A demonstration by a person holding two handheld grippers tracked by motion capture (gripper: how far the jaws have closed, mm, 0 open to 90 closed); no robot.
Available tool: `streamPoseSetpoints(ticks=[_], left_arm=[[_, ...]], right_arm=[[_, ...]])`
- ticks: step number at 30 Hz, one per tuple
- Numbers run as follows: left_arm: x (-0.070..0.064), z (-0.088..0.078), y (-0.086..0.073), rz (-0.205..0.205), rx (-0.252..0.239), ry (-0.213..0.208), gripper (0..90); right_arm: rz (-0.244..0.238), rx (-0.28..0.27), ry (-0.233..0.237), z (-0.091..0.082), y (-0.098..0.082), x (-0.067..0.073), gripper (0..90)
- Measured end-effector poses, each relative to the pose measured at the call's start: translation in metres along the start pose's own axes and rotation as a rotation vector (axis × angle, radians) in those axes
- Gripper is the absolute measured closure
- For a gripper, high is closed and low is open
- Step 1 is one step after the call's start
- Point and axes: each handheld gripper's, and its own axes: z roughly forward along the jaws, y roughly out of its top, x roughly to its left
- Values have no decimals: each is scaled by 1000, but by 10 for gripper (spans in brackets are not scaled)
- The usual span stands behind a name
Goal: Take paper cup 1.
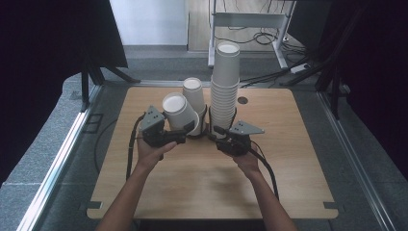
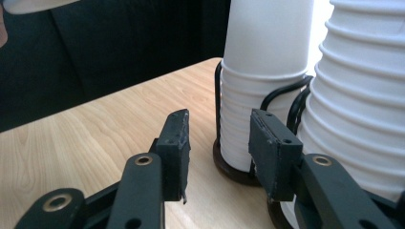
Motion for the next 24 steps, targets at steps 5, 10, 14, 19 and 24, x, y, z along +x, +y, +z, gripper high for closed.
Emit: streamPoseSetpoints(ticks=[5,10,14,19,24], left_arm=[[-4,-1,-11,7,18,-4,131],[-6,-5,-21,0,32,-18,131],[-6,-8,-30,-5,53,-24,131],[-6,-8,-43,-11,87,-27,131],[-5,-5,-53,-8,117,-18,130]], right_arm=[[-8,9,-14,-5,-7,2,568],[-2,7,-10,-10,-14,2,556],[-4,2,-10,-14,-18,4,539],[6,-2,-11,-18,-22,5,487],[4,-1,-16,-19,-24,8,429]])
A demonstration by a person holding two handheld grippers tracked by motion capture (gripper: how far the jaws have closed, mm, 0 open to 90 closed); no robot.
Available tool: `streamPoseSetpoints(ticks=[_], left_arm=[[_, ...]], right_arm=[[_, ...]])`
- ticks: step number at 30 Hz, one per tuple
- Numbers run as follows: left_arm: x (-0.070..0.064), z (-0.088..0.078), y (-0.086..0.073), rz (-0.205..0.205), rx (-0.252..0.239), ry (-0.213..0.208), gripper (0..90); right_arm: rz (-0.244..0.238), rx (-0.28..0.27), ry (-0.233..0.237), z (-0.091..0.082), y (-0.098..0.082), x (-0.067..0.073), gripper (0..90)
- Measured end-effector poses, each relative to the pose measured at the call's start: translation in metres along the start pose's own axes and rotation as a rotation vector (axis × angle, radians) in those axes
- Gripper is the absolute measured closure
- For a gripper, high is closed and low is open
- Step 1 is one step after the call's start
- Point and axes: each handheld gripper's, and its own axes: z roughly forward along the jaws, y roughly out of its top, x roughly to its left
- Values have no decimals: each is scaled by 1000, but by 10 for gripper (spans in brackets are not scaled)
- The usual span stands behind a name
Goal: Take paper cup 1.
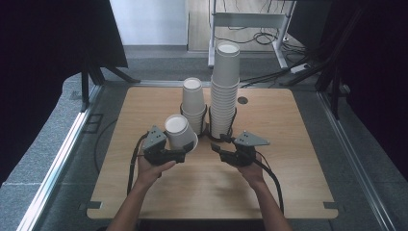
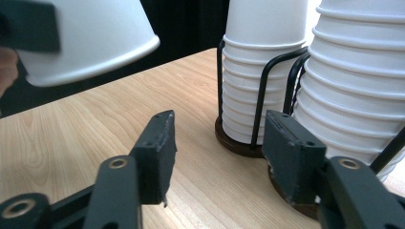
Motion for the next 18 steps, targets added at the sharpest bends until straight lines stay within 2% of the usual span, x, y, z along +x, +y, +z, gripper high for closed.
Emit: streamPoseSetpoints(ticks=[1,3,5,7,15,18], left_arm=[[-1,2,-3,11,12,11,130],[-1,3,-5,9,15,8,130],[-2,7,-9,27,38,15,131],[-4,10,-13,33,56,9,130],[-13,22,-22,41,94,-14,130],[-14,26,-27,46,112,-7,130]], right_arm=[[-13,7,-13,-1,-1,1,401],[-15,10,-20,-1,-2,2,389],[6,2,-26,-4,-4,2,363],[4,5,-24,-5,-5,3,345],[-8,10,-32,-5,-7,6,325],[-6,8,-33,-6,-7,6,324]])
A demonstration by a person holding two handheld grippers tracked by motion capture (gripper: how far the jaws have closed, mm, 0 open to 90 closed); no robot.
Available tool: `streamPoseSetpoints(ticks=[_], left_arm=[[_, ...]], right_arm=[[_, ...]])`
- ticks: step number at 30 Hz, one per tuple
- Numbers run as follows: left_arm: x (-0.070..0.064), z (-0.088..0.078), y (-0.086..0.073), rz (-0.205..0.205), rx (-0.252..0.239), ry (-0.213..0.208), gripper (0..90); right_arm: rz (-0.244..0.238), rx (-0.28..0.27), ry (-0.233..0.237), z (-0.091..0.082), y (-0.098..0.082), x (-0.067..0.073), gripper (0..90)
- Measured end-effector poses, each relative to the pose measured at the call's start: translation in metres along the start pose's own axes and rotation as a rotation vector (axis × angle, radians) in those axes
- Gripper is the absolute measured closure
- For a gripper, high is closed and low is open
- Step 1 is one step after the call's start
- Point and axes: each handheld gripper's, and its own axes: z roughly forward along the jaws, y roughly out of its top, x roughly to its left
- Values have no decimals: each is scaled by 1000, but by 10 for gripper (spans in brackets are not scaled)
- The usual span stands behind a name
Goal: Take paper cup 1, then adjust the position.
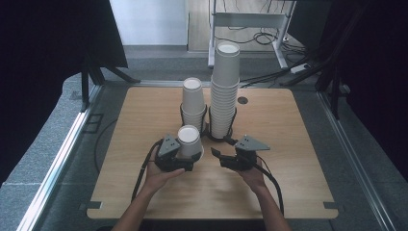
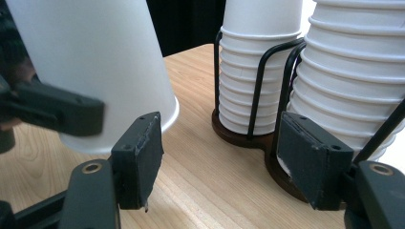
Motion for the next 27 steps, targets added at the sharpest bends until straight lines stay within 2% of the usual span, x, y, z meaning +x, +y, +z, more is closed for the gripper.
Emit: streamPoseSetpoints(ticks=[1,12,14,22,27], left_arm=[[-1,3,-3,18,15,19,130],[-3,11,-7,26,52,21,130],[-4,13,-7,30,64,21,130],[-11,24,-12,66,115,17,130],[-15,31,-16,73,150,8,130]], right_arm=[[-2,-1,-1,-1,0,1,323],[5,-32,5,-7,3,3,296],[22,-46,26,-8,5,4,277],[23,-55,58,-7,7,12,217],[40,-56,92,-3,6,17,181]])
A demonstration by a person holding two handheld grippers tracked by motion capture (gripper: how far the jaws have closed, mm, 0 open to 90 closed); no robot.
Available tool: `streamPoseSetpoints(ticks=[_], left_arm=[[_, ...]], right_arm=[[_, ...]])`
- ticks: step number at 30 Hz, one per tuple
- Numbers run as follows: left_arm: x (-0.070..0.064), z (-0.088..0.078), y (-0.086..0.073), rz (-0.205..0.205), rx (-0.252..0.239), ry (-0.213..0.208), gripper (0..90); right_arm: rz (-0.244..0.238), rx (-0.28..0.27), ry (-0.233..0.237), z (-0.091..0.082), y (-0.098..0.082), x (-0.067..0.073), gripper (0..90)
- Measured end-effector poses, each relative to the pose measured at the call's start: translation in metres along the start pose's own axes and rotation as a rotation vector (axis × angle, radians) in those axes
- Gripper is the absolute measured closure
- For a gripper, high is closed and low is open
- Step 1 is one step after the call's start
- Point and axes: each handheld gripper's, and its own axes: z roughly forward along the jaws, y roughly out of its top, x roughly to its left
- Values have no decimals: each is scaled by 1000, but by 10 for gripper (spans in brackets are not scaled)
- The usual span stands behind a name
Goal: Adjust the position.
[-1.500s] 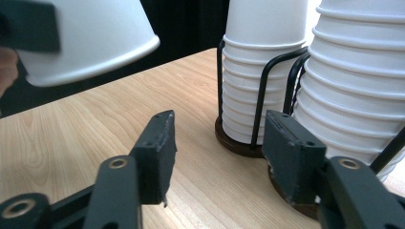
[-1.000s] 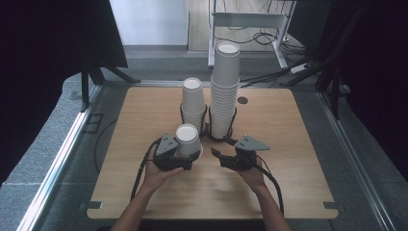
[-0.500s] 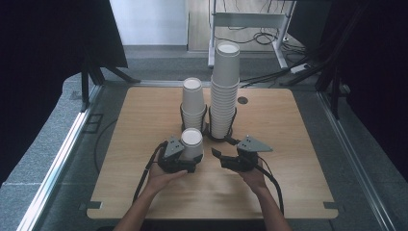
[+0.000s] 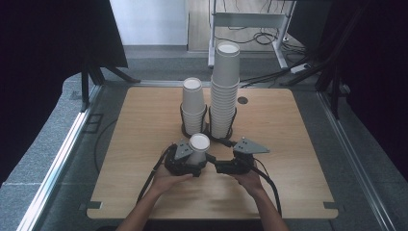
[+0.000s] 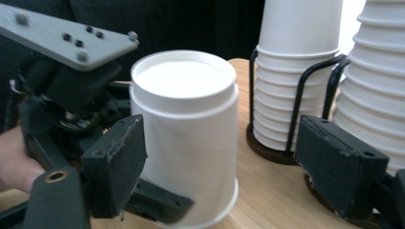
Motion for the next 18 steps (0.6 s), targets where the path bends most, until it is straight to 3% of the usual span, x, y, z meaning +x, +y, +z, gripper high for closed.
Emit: streamPoseSetpoints(ticks=[7,18], left_arm=[[-7,6,-1,15,15,-17,130],[-21,12,-1,60,34,-40,131]], right_arm=[[34,3,32,6,-2,4,158],[32,37,49,17,-8,10,157]])
